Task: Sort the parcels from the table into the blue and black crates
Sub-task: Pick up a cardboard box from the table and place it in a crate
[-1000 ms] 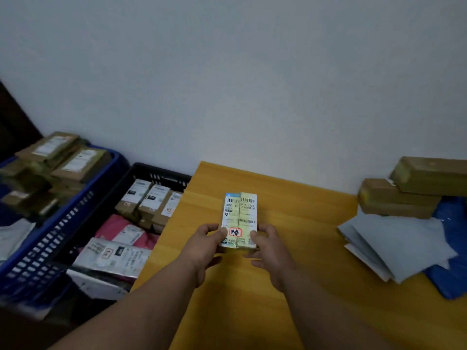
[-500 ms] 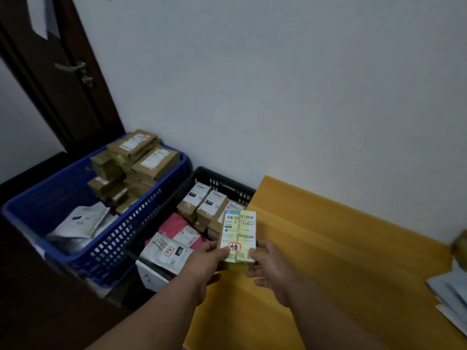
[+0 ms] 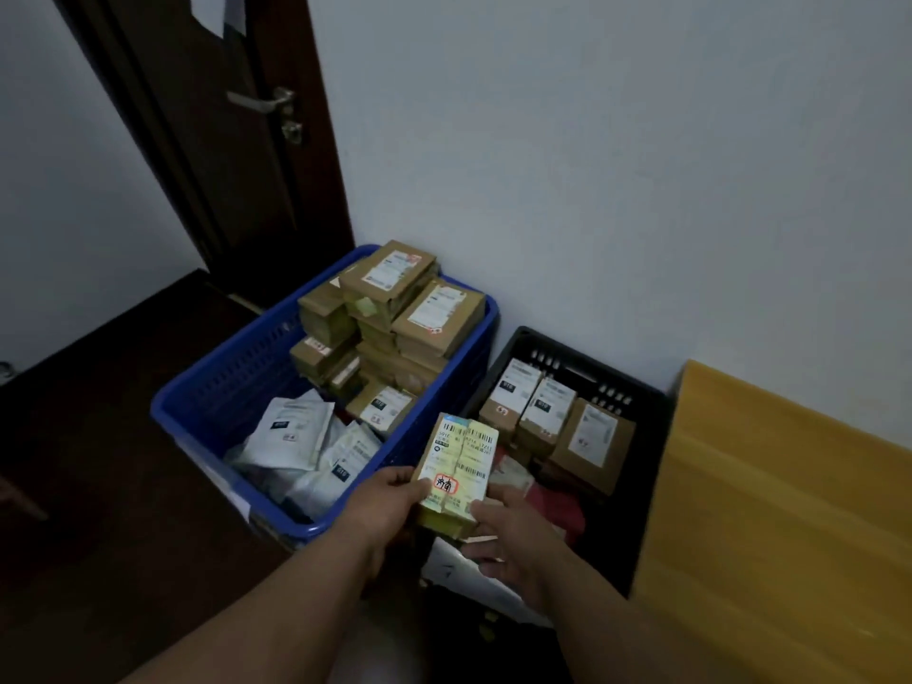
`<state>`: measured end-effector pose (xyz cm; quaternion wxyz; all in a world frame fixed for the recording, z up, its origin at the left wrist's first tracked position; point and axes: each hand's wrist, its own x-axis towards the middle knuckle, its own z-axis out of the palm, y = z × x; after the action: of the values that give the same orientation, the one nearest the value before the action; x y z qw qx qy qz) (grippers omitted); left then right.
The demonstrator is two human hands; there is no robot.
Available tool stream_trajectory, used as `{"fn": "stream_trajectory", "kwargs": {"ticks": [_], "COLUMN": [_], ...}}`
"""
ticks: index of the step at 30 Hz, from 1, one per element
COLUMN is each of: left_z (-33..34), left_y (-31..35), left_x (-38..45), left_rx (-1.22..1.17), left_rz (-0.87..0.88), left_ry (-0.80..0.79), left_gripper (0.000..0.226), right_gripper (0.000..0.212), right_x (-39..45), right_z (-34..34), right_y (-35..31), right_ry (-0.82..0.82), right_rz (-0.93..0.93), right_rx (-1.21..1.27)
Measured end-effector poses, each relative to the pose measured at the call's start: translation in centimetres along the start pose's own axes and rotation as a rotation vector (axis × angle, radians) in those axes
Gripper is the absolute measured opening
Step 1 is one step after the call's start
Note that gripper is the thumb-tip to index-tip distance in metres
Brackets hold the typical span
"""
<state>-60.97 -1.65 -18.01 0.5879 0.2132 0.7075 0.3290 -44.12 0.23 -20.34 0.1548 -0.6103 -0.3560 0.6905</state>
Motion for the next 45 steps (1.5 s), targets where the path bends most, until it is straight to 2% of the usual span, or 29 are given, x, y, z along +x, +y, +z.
{"fn": "stream_trajectory", "kwargs": {"ticks": [7, 16, 21, 27, 32, 39, 45], "left_z": [-7.3, -13.6, -15.4, -15.0, -13.7, -13.7, -14.8], "left_y": [1.4, 3.0, 4.6, 5.7, 6.2, 7.5, 10.3], "left_x": [3.8, 11.5, 16.5, 22.0, 26.5, 30.6, 31.4], "left_rx": [-0.034, -0.032, -0.051, -0.119, -0.141, -0.013, 0.079], "left_rz": [-0.02, -0.127, -0.21, -0.314, -0.374, -0.335, -0.269], "left_ry": [0.102, 0.172, 0.188, 0.172, 0.11, -0.015, -0.104], "left_gripper": [0.008, 0.014, 0.019, 0.059, 0.053, 0.031, 0.043], "right_gripper": [0.028, 0.044, 0.036, 0.037, 0.022, 0.041, 0.039], "right_x": [5.1, 13.3, 18.3, 23.5, 27.2, 28.6, 27.7], "right_z": [7.1, 13.1, 14.7, 15.2, 14.8, 14.6, 15.6], "right_y": [-4.3, -7.8, -10.6, -12.1, -11.9, -12.1, -13.2], "right_ry": [-0.04, -0.164, -0.184, -0.08, 0.018, 0.11, 0.179], "right_rz": [0.021, 0.138, 0.186, 0.209, 0.228, 0.291, 0.309], "right_rx": [-0.095, -0.141, -0.117, -0.054, 0.007, 0.195, 0.3]}}
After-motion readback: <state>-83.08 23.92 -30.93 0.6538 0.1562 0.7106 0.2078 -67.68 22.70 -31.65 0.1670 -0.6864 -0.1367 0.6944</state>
